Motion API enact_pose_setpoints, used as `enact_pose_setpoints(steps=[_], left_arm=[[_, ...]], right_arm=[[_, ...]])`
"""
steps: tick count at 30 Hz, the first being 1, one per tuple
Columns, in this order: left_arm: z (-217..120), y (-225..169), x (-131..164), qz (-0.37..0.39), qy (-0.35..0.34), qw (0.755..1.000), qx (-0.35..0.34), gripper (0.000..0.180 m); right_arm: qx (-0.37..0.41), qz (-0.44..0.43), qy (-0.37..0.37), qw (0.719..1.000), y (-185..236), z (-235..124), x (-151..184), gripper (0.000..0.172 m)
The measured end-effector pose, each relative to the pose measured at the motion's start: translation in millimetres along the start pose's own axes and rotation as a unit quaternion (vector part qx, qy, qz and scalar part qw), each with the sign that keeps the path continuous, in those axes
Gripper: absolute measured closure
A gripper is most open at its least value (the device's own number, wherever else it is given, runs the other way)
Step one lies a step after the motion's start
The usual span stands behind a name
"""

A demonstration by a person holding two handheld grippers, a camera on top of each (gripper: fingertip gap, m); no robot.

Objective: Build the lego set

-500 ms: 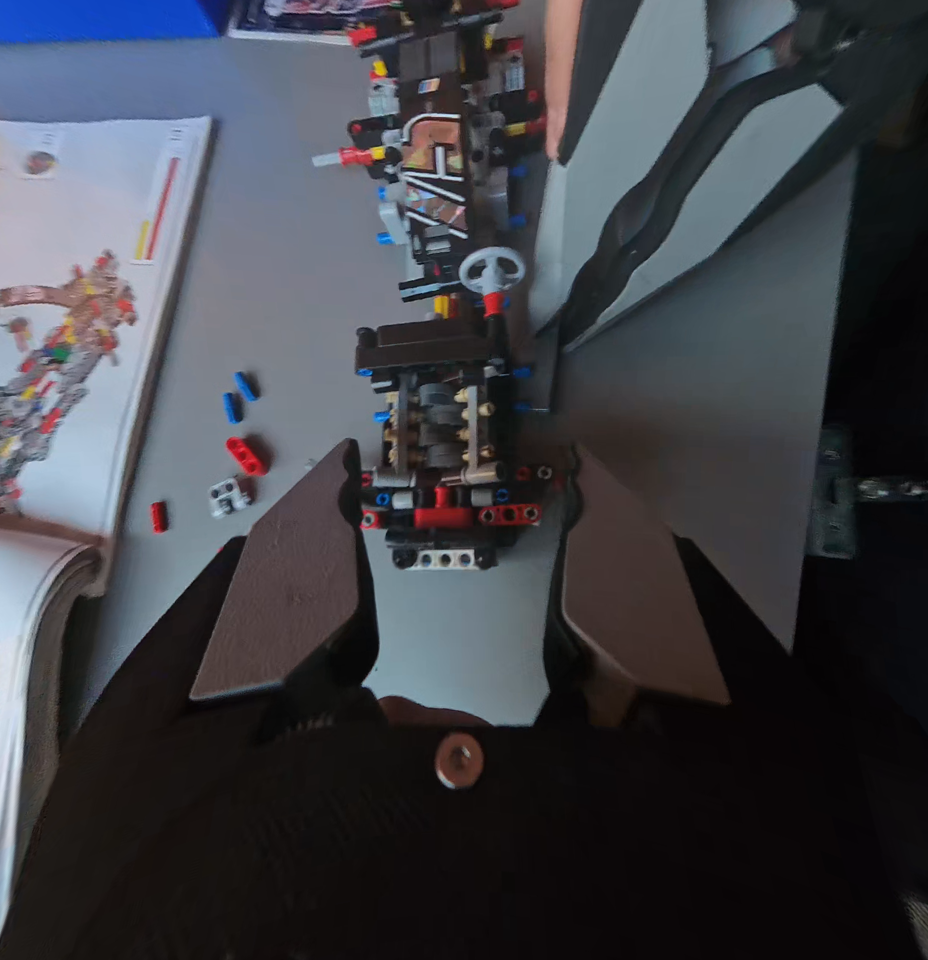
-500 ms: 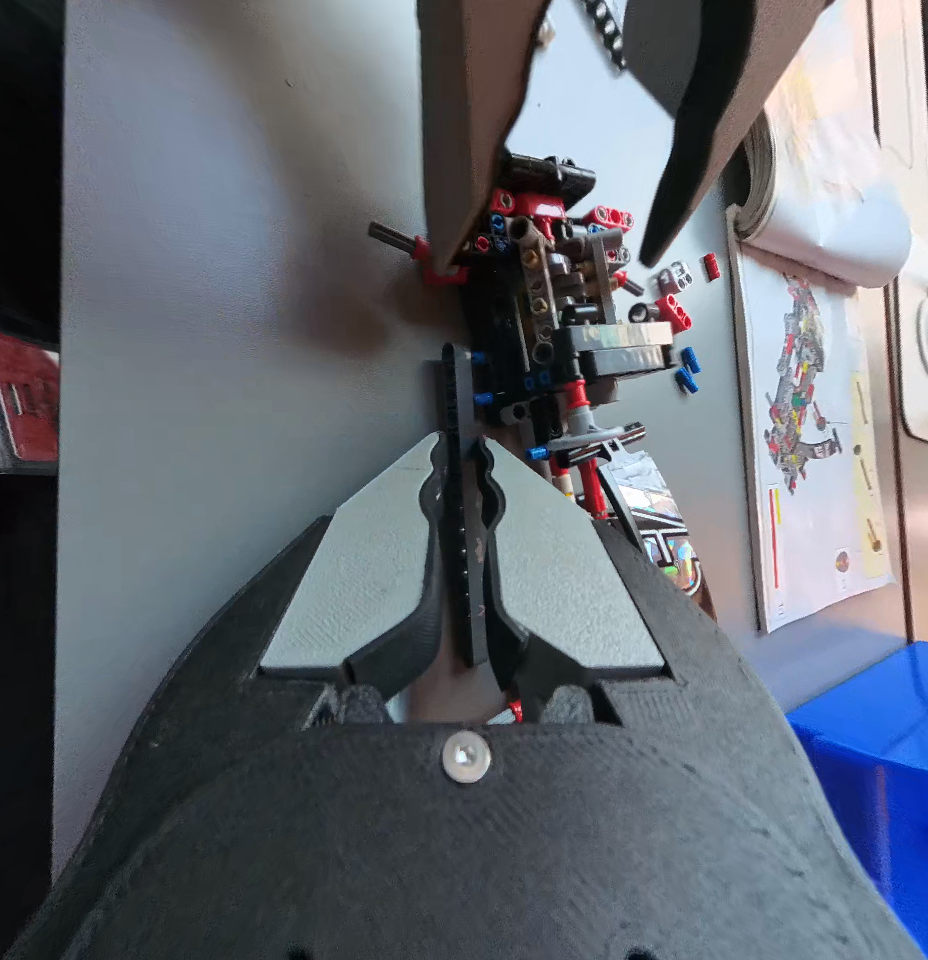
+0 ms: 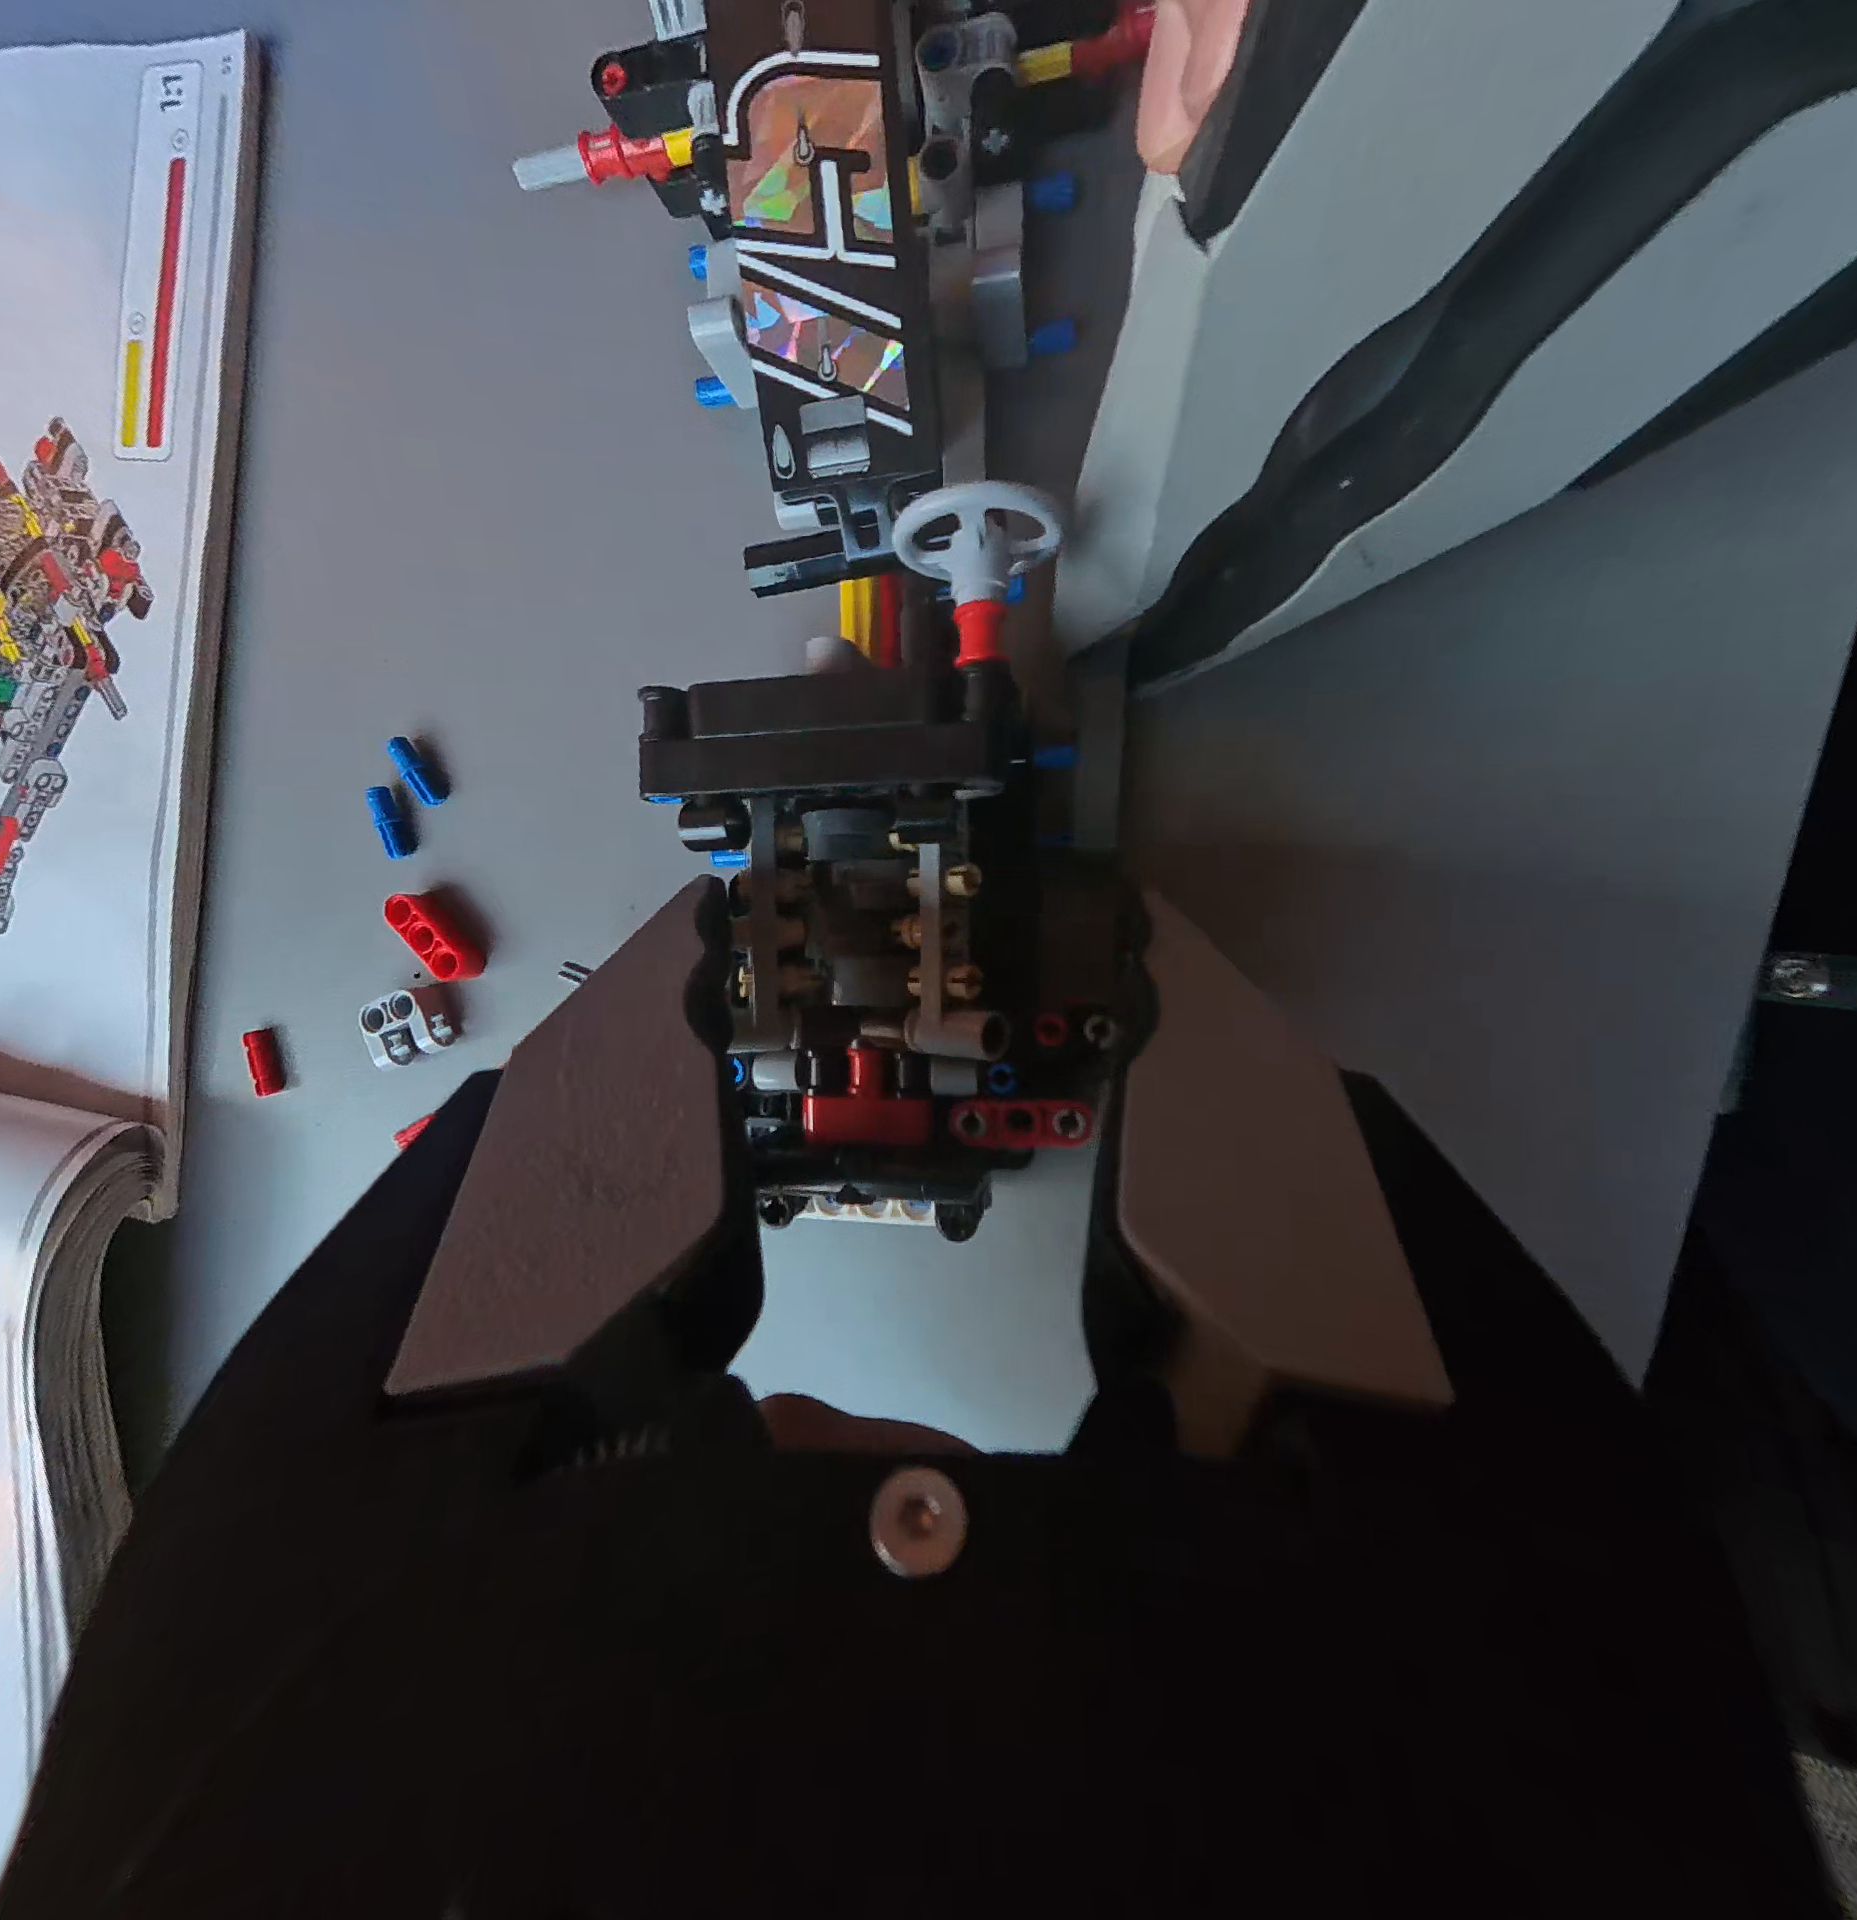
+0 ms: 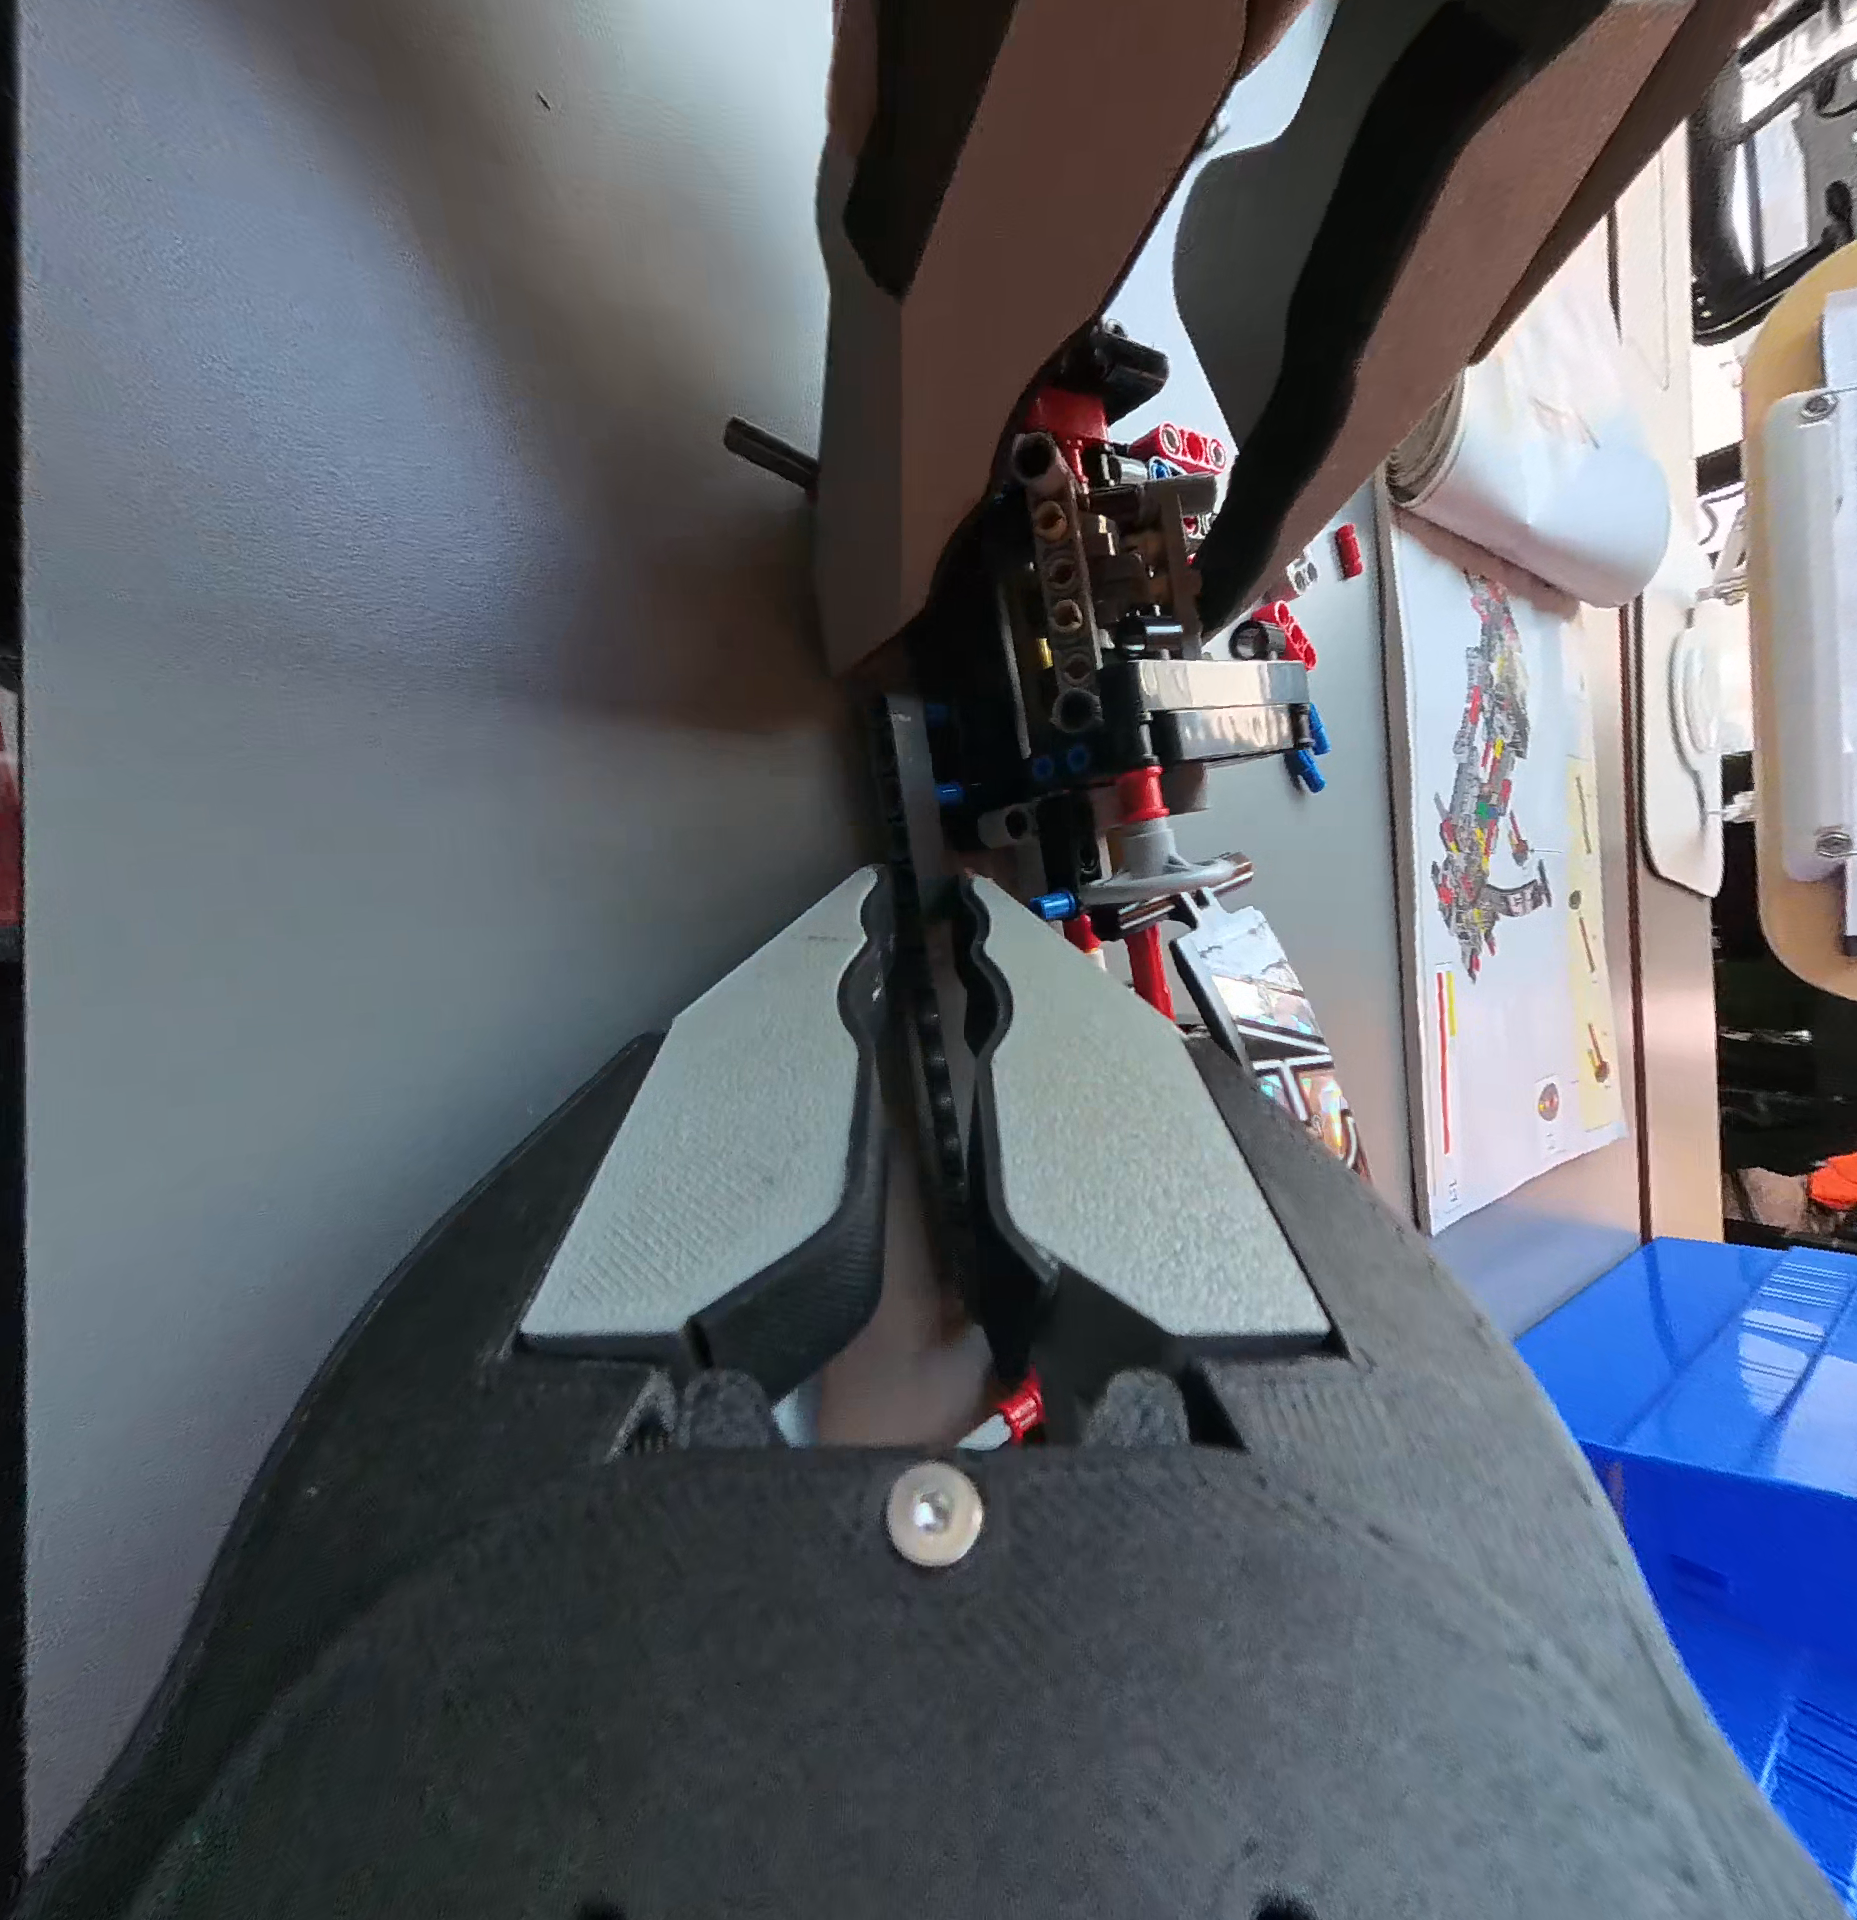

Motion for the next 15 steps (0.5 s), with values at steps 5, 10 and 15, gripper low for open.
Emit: enact_pose_setpoints(steps=[5,10,15], left_arm=[[2.0,1.1,1.9,-0.025,-0.017,1.000,-0.002,0.107],[1.7,-1.1,2.6,-0.035,-0.023,0.999,-0.013,0.107],[2.3,-2.7,1.5,-0.041,-0.024,0.999,-0.019,0.107]], right_arm=[[0.010,0.001,0.006,1.000,1.2,1.1,-1.5,0.163],[0.008,0.017,0.015,1.000,0.4,1.3,-2.9,0.163],[-0.009,0.043,0.016,0.999,-1.9,1.6,-3.8,0.163]])
Point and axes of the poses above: each gripper's, where its closed fingertips meet, z out along the fingers, x out of its underside, y = z × x across the jaws, the point moved 10 cm from there along -z, back along the fingers, and after that the axes turned 1 degree about z, right-handed, at the moved point
